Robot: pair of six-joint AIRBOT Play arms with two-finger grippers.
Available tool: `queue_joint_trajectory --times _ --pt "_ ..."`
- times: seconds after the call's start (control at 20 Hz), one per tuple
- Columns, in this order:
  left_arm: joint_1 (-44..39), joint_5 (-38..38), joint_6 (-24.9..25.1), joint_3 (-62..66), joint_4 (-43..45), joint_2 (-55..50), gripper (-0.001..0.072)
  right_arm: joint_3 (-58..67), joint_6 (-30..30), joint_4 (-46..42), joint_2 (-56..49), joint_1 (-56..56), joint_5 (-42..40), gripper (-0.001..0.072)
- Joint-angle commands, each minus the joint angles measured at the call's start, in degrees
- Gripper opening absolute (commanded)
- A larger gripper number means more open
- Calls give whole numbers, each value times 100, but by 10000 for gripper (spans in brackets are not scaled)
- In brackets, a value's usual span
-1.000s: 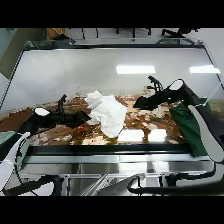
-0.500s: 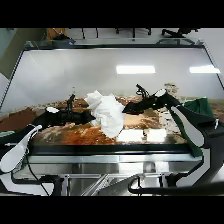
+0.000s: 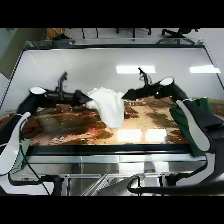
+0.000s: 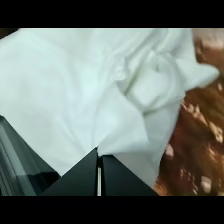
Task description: Fold the shirts.
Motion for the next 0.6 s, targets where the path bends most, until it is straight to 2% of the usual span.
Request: queue_joint_trajectory --times 0.0,0.2,0.3,0.35,0.45,0.55 --pt "105 -511 -638 1598 33 748 13 1513 -26 66 745 -127 284 13" --pt "-9 -656 -1491 4343 341 1163 13 3823 46 -557 1362 -125 157 13" --pt "-55 -605 -1928 5722 951 1185 13 4218 50 -1126 1790 -125 -269 12" --pt "-55 -501 -1980 6026 1040 1252 13 4201 50 -1469 2024 -125 -459 13" --pt "-55 -7 -1969 5593 1082 1670 14 4197 48 -1950 2280 -125 -468 13" --pt "-55 461 -1685 4426 1082 2192 15 4148 52 -2205 2308 -125 -367 13"
